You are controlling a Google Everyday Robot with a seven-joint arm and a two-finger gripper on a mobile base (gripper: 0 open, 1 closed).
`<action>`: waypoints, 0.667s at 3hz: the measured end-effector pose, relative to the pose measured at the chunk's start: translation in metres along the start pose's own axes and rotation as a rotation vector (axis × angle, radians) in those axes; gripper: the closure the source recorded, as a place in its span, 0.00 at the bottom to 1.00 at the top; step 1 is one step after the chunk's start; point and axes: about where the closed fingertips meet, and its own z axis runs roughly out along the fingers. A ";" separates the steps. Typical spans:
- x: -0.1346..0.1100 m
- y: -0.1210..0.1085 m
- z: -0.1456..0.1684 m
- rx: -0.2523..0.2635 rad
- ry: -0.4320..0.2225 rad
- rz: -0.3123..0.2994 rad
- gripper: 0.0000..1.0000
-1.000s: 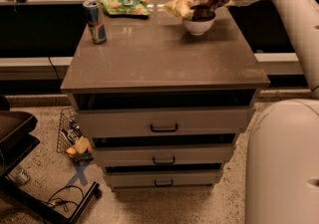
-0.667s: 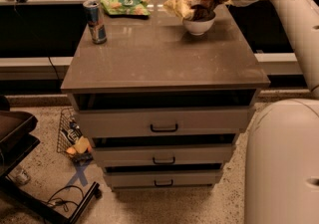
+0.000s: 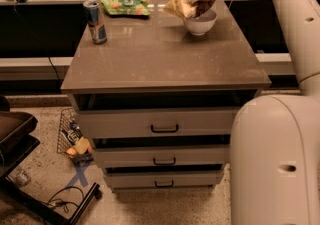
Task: Pick brown chip bag from white bowl and place on counter
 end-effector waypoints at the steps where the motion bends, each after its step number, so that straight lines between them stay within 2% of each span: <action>1: 0.004 -0.058 -0.040 0.092 0.038 -0.042 1.00; 2: 0.007 -0.086 -0.064 0.151 0.059 -0.053 1.00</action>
Offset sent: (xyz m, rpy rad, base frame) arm 0.0262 -0.0506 0.1928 -0.0446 -0.2392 -0.0539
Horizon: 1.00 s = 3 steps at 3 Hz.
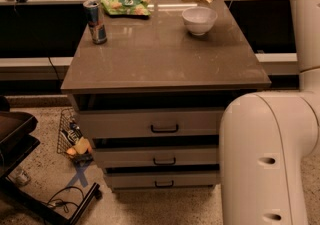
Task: Pick brown chip bag from white bowl and place on counter
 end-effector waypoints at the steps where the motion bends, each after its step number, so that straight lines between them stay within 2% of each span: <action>1: 0.009 -0.032 -0.028 0.062 0.034 -0.007 1.00; 2: 0.015 -0.052 -0.055 0.067 0.075 -0.009 1.00; 3: 0.021 -0.059 -0.081 0.042 0.101 -0.001 1.00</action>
Offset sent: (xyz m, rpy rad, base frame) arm -0.0421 -0.0430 0.1261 -0.0364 -0.0834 -0.1210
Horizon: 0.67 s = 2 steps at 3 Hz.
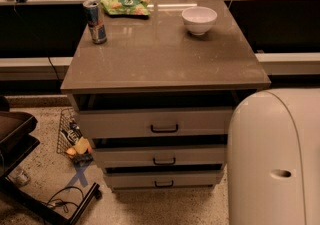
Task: Pick brown chip bag from white bowl and place on counter
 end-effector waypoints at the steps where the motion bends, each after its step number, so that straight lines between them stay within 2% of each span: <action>1: 0.004 0.001 -0.019 -0.032 -0.006 0.041 1.00; 2: 0.004 0.002 -0.018 -0.032 -0.006 0.041 1.00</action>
Offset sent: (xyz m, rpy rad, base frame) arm -0.0158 -0.0055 0.0046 0.0308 0.0285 -0.0065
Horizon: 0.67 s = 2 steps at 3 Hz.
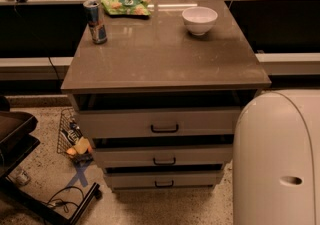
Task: Pick brown chip bag from white bowl and place on counter
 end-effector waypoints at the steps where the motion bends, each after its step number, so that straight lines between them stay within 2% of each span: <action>1: 0.002 -0.024 -0.025 0.007 0.084 0.014 1.00; 2: -0.007 -0.045 -0.061 -0.016 0.164 0.047 1.00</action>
Offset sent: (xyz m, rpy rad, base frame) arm -0.1449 0.0442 0.0477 -0.0024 0.0283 -0.2872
